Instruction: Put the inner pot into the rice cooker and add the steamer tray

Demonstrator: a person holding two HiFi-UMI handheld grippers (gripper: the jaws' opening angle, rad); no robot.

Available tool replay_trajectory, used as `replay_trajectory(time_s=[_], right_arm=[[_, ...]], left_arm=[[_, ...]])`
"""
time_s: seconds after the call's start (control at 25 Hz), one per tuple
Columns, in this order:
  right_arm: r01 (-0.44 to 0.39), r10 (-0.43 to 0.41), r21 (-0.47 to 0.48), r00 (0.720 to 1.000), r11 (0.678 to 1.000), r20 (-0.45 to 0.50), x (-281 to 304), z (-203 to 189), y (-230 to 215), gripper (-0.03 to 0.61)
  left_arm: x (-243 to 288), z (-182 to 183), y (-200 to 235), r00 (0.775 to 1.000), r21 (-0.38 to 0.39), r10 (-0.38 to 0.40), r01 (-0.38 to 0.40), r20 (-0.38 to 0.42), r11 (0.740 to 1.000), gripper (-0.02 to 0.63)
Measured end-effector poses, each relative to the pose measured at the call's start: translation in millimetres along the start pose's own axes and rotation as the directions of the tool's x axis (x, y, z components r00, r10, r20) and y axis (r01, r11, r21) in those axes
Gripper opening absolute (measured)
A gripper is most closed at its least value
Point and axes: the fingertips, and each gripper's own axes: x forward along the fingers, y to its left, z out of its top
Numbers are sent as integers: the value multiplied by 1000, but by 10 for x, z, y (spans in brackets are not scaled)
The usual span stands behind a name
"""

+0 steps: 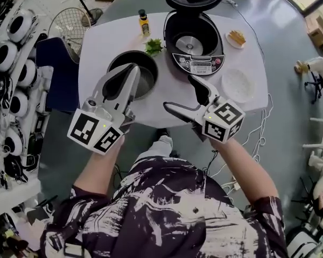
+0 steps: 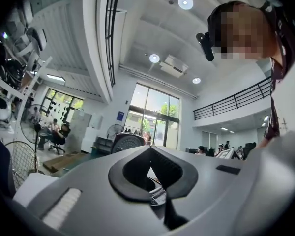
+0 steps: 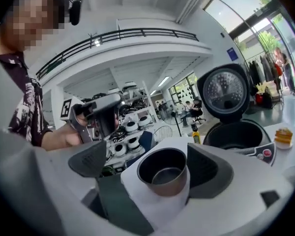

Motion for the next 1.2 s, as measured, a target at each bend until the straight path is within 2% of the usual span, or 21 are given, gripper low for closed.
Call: replay_trajectory(time_s=[0.12, 0.2, 0.32, 0.48, 0.64, 0.8, 0.92, 1.0, 1.04, 1.12, 1.2], right_arm=[[-16, 26, 78, 992, 997, -127, 470, -265, -183, 488], [8, 22, 157, 981, 988, -193, 759, -484, -341, 488], [75, -1, 266, 964, 961, -266, 1111, -816, -584, 488], [196, -62, 362, 935, 911, -349, 1413, -1183, -852, 488], [290, -102, 419, 903, 861, -417, 1654, -1458, -1112, 488], [362, -135, 410, 863, 837, -487, 1826, -1674, -1330, 483], [407, -151, 391, 827, 826, -542, 1870, -1811, -1410, 409], [425, -152, 371, 801, 826, -579, 1907, -1892, -1431, 332], [435, -152, 360, 785, 825, -601, 1925, -1933, -1441, 273], [459, -145, 339, 743, 821, -654, 1944, -2035, -1460, 196], [473, -130, 312, 694, 824, -709, 1946, -2120, -1465, 179]], left_arm=[[31, 81, 351, 997, -6, 71, -70, 39, 997, 5], [53, 89, 564, 994, -11, 100, -99, 47, 995, 5], [63, 48, 811, 992, -18, 121, -120, 41, 993, 5], [-56, 28, 997, 985, -33, 174, -173, 25, 984, 5], [-157, 5, 1108, 976, -38, 215, -214, 33, 976, 5], [-294, -35, 1210, 960, -49, 275, -272, 53, 961, 5], [-434, -55, 1231, 948, -62, 313, -310, 56, 949, 5], [-534, -52, 1249, 941, -67, 333, -329, 60, 942, 5], [-583, -47, 1266, 937, -69, 342, -338, 62, 939, 5], [-669, -31, 1307, 930, -74, 361, -356, 68, 932, 5], [-747, -3, 1340, 924, -79, 375, -369, 78, 926, 5]])
